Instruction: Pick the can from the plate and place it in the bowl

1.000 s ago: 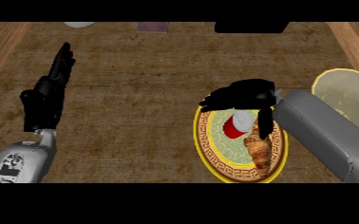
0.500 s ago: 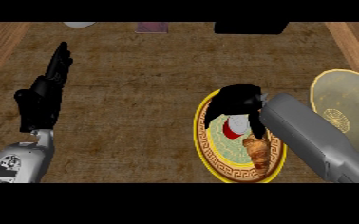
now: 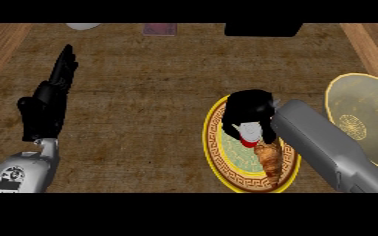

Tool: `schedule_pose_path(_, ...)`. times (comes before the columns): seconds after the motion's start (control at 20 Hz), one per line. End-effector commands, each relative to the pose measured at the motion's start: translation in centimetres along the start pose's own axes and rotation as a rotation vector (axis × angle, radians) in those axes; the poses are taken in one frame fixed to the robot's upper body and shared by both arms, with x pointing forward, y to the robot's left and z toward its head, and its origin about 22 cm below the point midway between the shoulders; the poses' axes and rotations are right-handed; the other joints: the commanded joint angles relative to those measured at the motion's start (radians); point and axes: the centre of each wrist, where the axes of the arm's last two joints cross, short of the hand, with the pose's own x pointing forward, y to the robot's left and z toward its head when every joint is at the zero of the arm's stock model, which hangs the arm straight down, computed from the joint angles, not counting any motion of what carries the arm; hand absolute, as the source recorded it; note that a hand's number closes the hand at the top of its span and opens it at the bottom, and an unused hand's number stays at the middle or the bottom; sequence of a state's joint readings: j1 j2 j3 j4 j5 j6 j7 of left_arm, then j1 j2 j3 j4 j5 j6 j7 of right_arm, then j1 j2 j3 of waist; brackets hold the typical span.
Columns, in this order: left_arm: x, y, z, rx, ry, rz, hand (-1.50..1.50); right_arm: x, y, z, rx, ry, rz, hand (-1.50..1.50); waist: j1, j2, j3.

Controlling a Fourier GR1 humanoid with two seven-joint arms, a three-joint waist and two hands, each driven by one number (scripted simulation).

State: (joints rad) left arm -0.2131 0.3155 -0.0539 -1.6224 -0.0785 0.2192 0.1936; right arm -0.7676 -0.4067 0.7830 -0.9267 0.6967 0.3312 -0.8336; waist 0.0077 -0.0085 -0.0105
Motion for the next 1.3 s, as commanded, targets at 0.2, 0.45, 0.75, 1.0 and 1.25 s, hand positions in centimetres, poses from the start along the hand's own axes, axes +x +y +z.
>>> schedule_pose_path(0.2, -1.9, 0.3, -0.4, 0.002, 0.017, 0.007, 0.00, 0.3, -0.5, 2.5, -0.094, -0.152, -0.018, 1.50, -0.013, 0.008, 0.010)
schedule_pose_path(0.45, -1.8, 1.4, 0.7, 0.043, 0.063, -0.013, 0.00, -1.4, 4.0, 0.3, -0.355, 0.550, -0.353, 1.50, -0.089, -0.020, 0.005)
schedule_pose_path(0.75, -2.4, 2.3, 1.0, 0.085, 0.088, -0.029, 0.00, 0.5, 2.2, -3.7, -0.776, 0.787, -0.561, 1.50, -0.122, -0.044, 0.006)
schedule_pose_path(1.0, -2.8, 2.9, 1.2, 0.098, 0.098, -0.033, 0.00, 4.1, -2.7, -6.1, -1.127, 0.883, -0.571, 1.50, -0.119, -0.052, 0.004)
schedule_pose_path(1.25, -3.1, 3.0, 1.5, 0.096, 0.082, -0.053, 0.00, 6.4, -3.8, -6.1, -1.301, 1.125, -0.484, 1.50, -0.114, -0.038, 0.004)
